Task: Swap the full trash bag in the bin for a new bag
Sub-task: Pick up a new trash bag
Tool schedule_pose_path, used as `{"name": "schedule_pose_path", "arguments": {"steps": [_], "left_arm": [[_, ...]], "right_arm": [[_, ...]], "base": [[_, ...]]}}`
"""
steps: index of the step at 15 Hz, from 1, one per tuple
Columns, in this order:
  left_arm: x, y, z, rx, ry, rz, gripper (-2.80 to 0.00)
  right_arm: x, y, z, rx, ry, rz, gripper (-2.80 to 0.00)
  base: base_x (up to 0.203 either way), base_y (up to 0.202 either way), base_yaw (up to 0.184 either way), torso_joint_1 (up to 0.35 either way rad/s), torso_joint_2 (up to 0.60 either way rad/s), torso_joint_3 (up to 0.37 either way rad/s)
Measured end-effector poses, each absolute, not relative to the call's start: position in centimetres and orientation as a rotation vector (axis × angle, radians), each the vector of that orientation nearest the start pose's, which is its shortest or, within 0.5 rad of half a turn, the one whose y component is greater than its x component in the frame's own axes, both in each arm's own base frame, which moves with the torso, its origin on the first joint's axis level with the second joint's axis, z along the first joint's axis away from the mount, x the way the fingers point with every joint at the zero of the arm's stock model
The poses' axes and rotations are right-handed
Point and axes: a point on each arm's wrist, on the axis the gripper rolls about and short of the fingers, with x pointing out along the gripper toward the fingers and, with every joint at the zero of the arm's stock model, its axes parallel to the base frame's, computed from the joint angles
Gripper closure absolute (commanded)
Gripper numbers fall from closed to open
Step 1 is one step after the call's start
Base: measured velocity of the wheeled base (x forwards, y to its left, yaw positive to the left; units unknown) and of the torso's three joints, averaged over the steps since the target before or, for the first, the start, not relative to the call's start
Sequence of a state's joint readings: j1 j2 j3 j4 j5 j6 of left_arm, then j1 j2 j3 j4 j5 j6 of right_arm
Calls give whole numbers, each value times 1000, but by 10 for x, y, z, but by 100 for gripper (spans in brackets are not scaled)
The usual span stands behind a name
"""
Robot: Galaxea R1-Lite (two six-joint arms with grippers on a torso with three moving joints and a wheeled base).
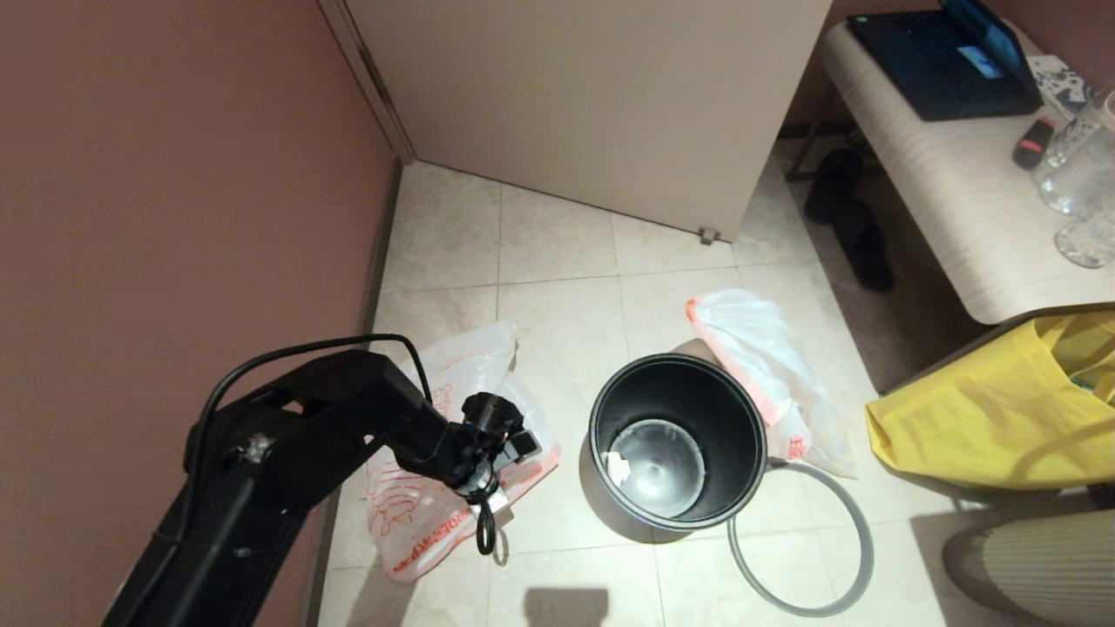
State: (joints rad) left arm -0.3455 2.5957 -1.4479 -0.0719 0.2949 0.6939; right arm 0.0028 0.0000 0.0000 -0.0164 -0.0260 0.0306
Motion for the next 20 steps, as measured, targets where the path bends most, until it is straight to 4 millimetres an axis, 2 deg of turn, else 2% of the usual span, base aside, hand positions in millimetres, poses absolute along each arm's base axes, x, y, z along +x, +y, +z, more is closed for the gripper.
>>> {"name": "schedule_pose_path", "arguments": {"steps": [2, 3, 4, 9, 13, 20], "left_arm": [[433, -148, -71, 946, 993, -425, 0], [438, -149, -77, 930, 1004, -435, -75], [442, -150, -83, 913, 1013, -449, -280], [460, -153, -98, 881, 1002, -478, -280], [470, -151, -102, 879, 1057, -491, -280], [469, -146, -132, 875, 1097, -515, -280]], "right_arm": [[-23, -1, 77, 31, -17, -23, 0], [-23, -1, 77, 31, -17, -23, 0], [-23, -1, 77, 31, -17, -23, 0], [-23, -1, 77, 31, -17, -23, 0], [-23, -1, 77, 31, -17, -23, 0], [-23, -1, 77, 31, -17, -23, 0]], "base": [[0, 0, 0, 0, 0, 0], [0, 0, 0, 0, 0, 0], [0, 0, 0, 0, 0, 0], [0, 0, 0, 0, 0, 0], [0, 0, 0, 0, 0, 0], [0, 0, 0, 0, 0, 0]]}}
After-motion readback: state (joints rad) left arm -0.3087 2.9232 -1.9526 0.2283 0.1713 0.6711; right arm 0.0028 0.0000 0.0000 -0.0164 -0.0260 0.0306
